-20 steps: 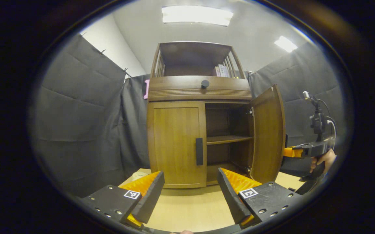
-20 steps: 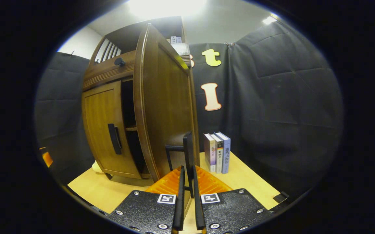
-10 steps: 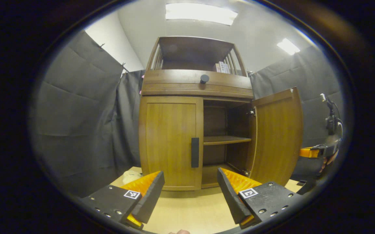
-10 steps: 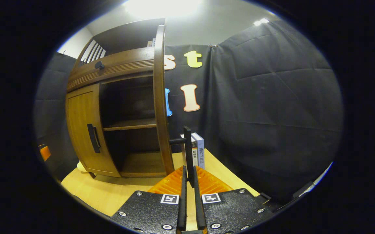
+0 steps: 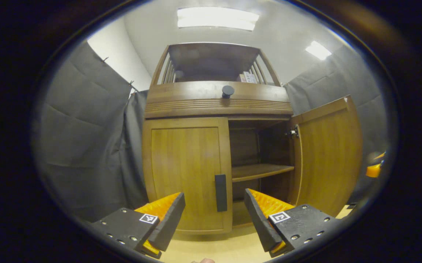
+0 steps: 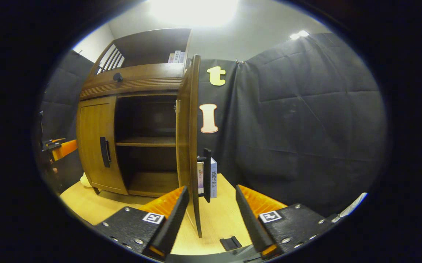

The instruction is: Open the right door of the double-door shoe cabinet with the right hand, and open the left door with the left hand.

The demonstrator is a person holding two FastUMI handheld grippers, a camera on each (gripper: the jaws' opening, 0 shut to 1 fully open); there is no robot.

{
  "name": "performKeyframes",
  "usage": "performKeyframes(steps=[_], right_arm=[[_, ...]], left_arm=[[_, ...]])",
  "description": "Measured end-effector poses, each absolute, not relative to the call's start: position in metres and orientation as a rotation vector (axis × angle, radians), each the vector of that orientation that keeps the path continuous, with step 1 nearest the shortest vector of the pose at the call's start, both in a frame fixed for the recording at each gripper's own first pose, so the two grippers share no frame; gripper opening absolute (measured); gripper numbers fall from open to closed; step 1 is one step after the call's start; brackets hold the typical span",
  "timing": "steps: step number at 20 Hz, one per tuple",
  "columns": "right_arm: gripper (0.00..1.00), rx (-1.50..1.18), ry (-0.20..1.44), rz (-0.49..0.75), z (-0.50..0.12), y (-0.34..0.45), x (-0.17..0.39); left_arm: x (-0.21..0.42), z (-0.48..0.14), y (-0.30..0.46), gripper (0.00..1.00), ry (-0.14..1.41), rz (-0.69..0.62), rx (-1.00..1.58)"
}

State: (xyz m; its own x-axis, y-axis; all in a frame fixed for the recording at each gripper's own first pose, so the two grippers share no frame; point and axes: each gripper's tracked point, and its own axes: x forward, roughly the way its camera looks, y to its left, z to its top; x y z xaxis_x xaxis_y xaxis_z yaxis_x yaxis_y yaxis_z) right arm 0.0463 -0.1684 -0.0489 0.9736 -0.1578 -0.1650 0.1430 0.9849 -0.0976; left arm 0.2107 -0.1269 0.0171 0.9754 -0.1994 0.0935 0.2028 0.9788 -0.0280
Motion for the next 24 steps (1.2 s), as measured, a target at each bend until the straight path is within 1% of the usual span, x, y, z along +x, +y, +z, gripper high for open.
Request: performKeyframes(steps=[1,3,4,5,10,11,12,15,16,17,22,23,24], right_arm=[[0.89,-0.098,0.168,-0.155,-0.048,-0.166,0.04],[0.93,-0.105,0.164,-0.16,-0.048,-0.165,0.03],[0.93,-0.098,0.166,-0.163,-0.049,-0.163,0.024],[0.93,-0.088,0.172,-0.167,-0.051,-0.162,0.021],[0.93,-0.046,0.217,-0.192,-0.068,-0.169,0.007],[0.93,-0.04,0.224,-0.196,-0.069,-0.169,0.005],[0.93,-0.039,0.226,-0.2,-0.07,-0.169,0.004],[0.93,-0.048,0.235,-0.209,-0.074,-0.17,0.0],[0.93,-0.048,0.243,-0.209,-0.077,-0.17,-0.001],[0.93,-0.048,0.25,-0.208,-0.08,-0.17,-0.005],[0.94,-0.056,0.277,-0.207,-0.09,-0.17,-0.013],[0.93,-0.056,0.281,-0.207,-0.09,-0.17,-0.014],[0.93,-0.058,0.282,-0.21,-0.09,-0.17,-0.013]], left_arm=[[0.219,0.019,-0.132,0.99,-0.099,-0.208,-0.034],[0.237,0.02,-0.139,0.99,-0.112,-0.209,-0.025],[0.246,0.02,-0.143,0.99,-0.112,-0.208,-0.022],[0.255,0.019,-0.147,0.93,-0.107,-0.207,-0.024],[0.294,0.003,-0.159,0.94,-0.065,-0.22,-0.05],[0.301,-0.003,-0.161,0.99,-0.051,-0.227,-0.047],[0.308,-0.008,-0.163,0.94,-0.035,-0.231,-0.045],[0.333,-0.024,-0.166,0.94,0.007,-0.221,-0.05],[0.341,-0.03,-0.167,1.0,0.028,-0.216,-0.055],[0.348,-0.036,-0.166,0.94,0.052,-0.209,-0.067],[0.356,-0.05,-0.166,0.94,0.133,-0.18,-0.101],[0.357,-0.051,-0.166,0.89,0.132,-0.176,-0.102],[0.356,-0.053,-0.166,0.8,0.133,-0.167,-0.093]])
